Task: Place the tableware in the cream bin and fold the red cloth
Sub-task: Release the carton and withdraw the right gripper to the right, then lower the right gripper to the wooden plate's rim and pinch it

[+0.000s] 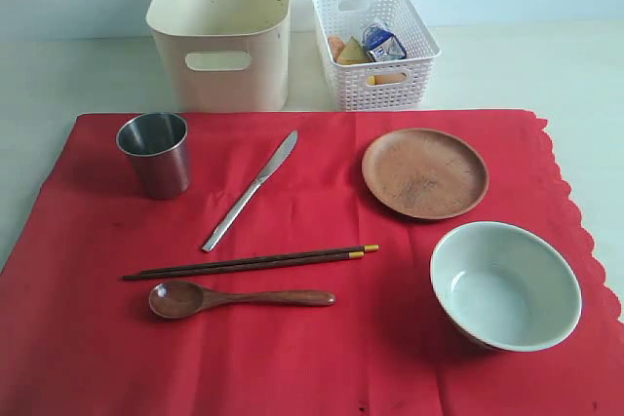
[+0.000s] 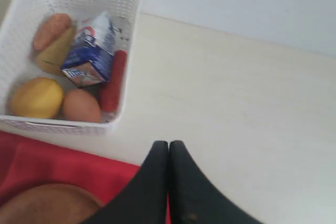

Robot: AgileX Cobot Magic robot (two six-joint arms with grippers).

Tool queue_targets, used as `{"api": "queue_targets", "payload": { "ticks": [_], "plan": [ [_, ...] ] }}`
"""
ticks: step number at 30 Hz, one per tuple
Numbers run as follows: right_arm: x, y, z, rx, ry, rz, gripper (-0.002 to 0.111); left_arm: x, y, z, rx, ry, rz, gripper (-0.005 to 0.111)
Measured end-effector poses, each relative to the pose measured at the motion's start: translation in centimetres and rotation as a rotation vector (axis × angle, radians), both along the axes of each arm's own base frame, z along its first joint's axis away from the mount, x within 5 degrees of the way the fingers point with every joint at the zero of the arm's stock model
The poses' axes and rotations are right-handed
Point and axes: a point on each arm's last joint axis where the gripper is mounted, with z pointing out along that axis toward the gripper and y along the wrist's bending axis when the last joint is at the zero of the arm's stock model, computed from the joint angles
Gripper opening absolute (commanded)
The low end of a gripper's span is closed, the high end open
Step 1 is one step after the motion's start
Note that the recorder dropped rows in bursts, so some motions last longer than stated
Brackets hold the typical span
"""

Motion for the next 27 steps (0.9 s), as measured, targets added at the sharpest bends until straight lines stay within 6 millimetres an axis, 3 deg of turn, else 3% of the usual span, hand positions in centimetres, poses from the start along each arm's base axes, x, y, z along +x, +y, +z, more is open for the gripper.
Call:
{"api": "queue_targets", "payload": {
  "ticks": [4,9,15,21,27],
  "plan": [
    [0.0,-2.3,-1.3,-0.019,0.069,-0.069,0.0,0.0,0.0,0.0,0.0,0.0,0.0,0.002],
    [-0.8,-4.7,-4.7,-0.044,0.173,-0.123,0.0,0.0,0.0,0.0,0.0,0.0,0.0,0.002],
    [-1.4,-6.6,-7.1,0.018,0.207,-0.183,0.0,0.0,0.0,0.0,0.0,0.0,0.0,0.002],
    [-1.8,-6.5,-8.2,0.067,0.218,-0.156,0.0,0.0,0.0,0.0,0.0,0.0,0.0,0.002],
    [-2.1,-5.4,-8.3,0.123,0.241,-0.023,0.0,0.0,0.0,0.0,0.0,0.0,0.0,0.002]
  ]
}}
